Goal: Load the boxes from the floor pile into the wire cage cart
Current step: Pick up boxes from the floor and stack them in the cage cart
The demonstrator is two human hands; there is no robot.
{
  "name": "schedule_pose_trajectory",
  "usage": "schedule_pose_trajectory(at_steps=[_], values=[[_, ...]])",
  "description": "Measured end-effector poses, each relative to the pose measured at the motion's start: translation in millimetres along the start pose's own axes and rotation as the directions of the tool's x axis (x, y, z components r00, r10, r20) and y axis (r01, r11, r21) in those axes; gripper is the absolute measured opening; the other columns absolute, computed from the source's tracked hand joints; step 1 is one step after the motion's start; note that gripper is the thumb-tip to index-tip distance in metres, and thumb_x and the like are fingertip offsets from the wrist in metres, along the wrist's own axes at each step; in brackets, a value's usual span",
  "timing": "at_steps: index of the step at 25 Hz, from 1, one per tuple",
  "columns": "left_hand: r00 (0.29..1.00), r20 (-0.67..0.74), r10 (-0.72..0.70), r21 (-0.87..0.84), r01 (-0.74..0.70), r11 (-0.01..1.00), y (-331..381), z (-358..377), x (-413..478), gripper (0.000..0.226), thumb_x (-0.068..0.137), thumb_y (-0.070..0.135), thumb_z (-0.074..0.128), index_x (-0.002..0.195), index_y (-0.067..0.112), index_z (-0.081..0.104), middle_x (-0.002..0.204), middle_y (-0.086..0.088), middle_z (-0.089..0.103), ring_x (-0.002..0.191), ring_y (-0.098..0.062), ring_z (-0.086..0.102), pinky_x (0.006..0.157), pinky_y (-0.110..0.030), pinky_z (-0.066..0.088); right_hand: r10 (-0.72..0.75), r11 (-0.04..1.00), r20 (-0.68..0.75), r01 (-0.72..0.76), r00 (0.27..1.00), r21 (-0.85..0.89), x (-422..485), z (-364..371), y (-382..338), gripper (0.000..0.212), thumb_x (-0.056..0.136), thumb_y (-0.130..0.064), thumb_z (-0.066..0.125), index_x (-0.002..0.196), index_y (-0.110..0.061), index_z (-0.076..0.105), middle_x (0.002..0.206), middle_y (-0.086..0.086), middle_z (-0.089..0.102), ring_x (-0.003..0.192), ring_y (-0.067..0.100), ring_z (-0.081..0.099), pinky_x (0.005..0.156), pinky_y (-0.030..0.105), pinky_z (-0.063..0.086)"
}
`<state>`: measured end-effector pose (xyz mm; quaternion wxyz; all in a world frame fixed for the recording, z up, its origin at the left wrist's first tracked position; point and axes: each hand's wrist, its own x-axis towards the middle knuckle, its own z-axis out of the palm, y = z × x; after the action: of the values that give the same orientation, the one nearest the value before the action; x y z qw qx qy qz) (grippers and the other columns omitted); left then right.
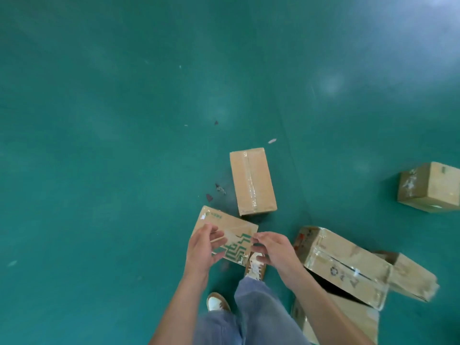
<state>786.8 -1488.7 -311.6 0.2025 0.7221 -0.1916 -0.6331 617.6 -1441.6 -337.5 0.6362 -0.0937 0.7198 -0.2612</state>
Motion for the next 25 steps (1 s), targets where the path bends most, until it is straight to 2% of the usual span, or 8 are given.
schedule_pose_trajectory(at_steps=[3,6,10,12,14,17,21,25], values=[[0.996,-0.027,-0.083,0.11,0.085,0.99,-26,13,72,0.035,0.107,0.038,0.044,0.109,0.009,0.063,0.106,-0.011,0.072,0.098,-0.023,0.07,0.088,-0.046,0.058,0.082,0.991,-0.012,-0.083,0.997,-0.101,79,-4,19,0.023,0.105,-0.018,0.049,0.106,-0.007,0.07,0.106,0.006,0.075,0.097,0.019,0.069,0.086,0.035,0.055],[0.992,-0.062,-0.113,0.254,0.126,0.959,-63,7,150,0.033,0.106,0.039,0.044,0.099,0.013,0.063,0.102,-0.011,0.071,0.098,-0.027,0.069,0.093,-0.052,0.055,0.216,0.972,-0.045,-0.219,0.975,-0.087,154,-2,52,0.019,0.104,-0.016,0.05,0.1,-0.009,0.068,0.097,0.004,0.075,0.088,0.017,0.069,0.093,0.042,0.055],[0.99,-0.089,-0.108,0.49,0.138,0.861,-106,-14,250,0.041,0.097,0.058,0.045,0.087,0.021,0.06,0.102,-0.007,0.068,0.107,-0.034,0.065,0.098,-0.056,0.052,0.328,0.937,-0.104,-0.337,0.939,-0.092,238,2,102,0.02,0.103,-0.017,0.051,0.094,-0.007,0.065,0.088,0.003,0.071,0.079,0.018,0.066,0.094,0.046,0.056],[0.994,-0.077,-0.073,0.594,0.105,0.798,-119,-20,297,0.051,0.093,0.063,0.043,0.108,0.019,0.063,0.119,-0.003,0.065,0.118,-0.031,0.06,0.107,-0.046,0.045,0.324,0.931,-0.135,-0.341,0.936,-0.128,272,8,128,0.021,0.103,-0.019,0.048,0.098,-0.009,0.066,0.093,0.005,0.07,0.082,0.019,0.063,0.094,0.047,0.055],[0.998,-0.071,-0.002,0.677,0.05,0.734,-132,-24,341,0.065,0.098,0.059,0.042,0.138,0.009,0.053,0.14,-0.008,0.056,0.134,-0.03,0.049,0.113,-0.042,0.036,0.32,0.925,-0.161,-0.345,0.933,-0.159,301,17,158,0.023,0.102,-0.017,0.045,0.1,-0.009,0.067,0.092,0.005,0.066,0.084,0.02,0.058,0.094,0.051,0.054],[0.993,-0.097,0.07,0.756,0.027,0.654,-148,-32,401,0.068,0.104,0.05,0.041,0.153,0.004,0.034,0.159,-0.016,0.036,0.147,-0.031,0.034,0.118,-0.042,0.026,0.32,0.921,-0.178,-0.349,0.931,-0.172,330,31,193,0.019,0.105,-0.02,0.046,0.101,-0.015,0.064,0.101,0.0,0.066,0.096,0.019,0.06,0.091,0.042,0.052],[0.99,-0.127,0.053,0.808,0.072,0.585,-163,-45,454,0.078,0.103,0.057,0.037,0.16,0.007,0.019,0.166,-0.015,0.023,0.153,-0.032,0.023,0.123,-0.044,0.019,0.34,0.92,-0.188,-0.367,0.921,-0.134,358,46,221,0.006,0.105,-0.022,0.047,0.108,-0.02,0.052,0.105,-0.002,0.062,0.094,0.016,0.059,0.085,0.035,0.048],[0.987,-0.1,-0.124,0.783,0.155,0.602,-169,-50,469,0.073,0.101,0.062,0.034,0.148,0.006,0.043,0.148,-0.017,0.049,0.133,-0.036,0.048,0.114,-0.049,0.036,0.393,0.919,-0.149,-0.394,0.907,0.023,374,53,224,0.012,0.105,-0.02,0.048,0.103,-0.017,0.06,0.112,0.005,0.07,0.09,0.016,0.064,0.075,0.031,0.048]])
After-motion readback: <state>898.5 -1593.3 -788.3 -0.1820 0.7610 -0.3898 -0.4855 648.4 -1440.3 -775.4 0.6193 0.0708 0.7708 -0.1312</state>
